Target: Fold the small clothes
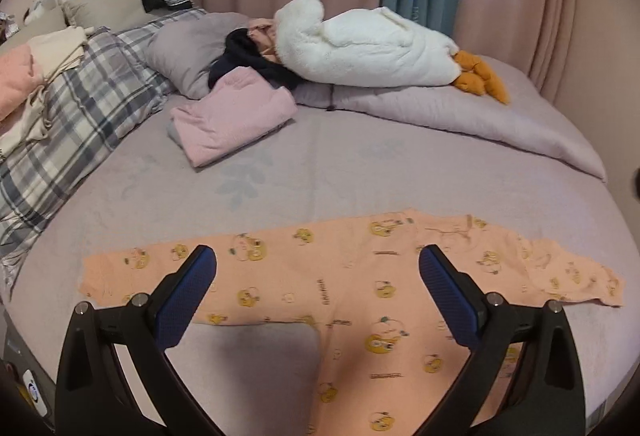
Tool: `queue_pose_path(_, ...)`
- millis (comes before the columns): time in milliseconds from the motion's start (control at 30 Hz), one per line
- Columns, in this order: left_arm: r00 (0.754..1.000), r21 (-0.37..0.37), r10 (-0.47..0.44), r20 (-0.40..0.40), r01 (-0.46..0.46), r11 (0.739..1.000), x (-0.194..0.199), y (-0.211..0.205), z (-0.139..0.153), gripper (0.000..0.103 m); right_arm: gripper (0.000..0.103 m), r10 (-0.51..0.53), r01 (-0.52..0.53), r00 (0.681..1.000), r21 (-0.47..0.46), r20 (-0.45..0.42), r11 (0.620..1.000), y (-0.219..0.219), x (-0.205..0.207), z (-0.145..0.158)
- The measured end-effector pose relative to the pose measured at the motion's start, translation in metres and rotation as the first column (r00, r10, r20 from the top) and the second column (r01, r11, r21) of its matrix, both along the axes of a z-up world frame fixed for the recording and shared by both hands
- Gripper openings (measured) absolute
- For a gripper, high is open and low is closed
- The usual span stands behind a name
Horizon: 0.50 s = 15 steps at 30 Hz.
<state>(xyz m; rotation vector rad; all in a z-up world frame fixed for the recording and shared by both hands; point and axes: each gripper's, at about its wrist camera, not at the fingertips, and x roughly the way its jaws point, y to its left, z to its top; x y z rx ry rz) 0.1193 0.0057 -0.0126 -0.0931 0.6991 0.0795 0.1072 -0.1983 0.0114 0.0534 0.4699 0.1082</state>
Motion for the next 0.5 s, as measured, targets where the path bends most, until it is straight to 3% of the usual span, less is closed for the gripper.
queue_pose_path(100,0.998,-0.039,-0.055,0.018,0.056,0.998,-0.017,-0.005,-0.003,0.103,0.102,0.05,-0.051,0.998,0.064,0.026,0.997,-0.004,-0.017,-0.011)
queue_pose_path(167,1.0,-0.063,-0.012,-0.001,0.012,0.998,-0.024,-0.009,-0.005,0.102,0.102,0.072,-0.074,0.997,0.072,0.036,0.995,-0.006,-0.035,-0.023)
queue_pose_path(200,1.0,-0.08,0.002,-0.009,-0.003,0.997,-0.031,-0.01,-0.005,0.102,0.102,0.06,-0.061,0.998,0.073,0.017,0.995,-0.009,-0.038,-0.026)
queue_pose_path(300,0.995,-0.147,-0.095,-0.026,0.09,0.985,-0.048,-0.017,-0.001,0.102,0.102,0.023,-0.018,0.997,0.071,-0.068,0.997,-0.019,-0.053,-0.038)
queue_pose_path(367,0.998,-0.185,-0.056,0.037,0.062,0.981,-0.065,-0.014,0.006,0.103,0.102,-0.026,0.029,0.998,0.064,-0.055,0.998,-0.027,-0.069,-0.034)
queue_pose_path(500,0.994,-0.145,-0.096,0.044,0.102,0.984,-0.081,-0.019,0.013,0.103,0.102,-0.107,0.111,0.992,0.062,-0.068,0.992,-0.039,-0.083,-0.025)
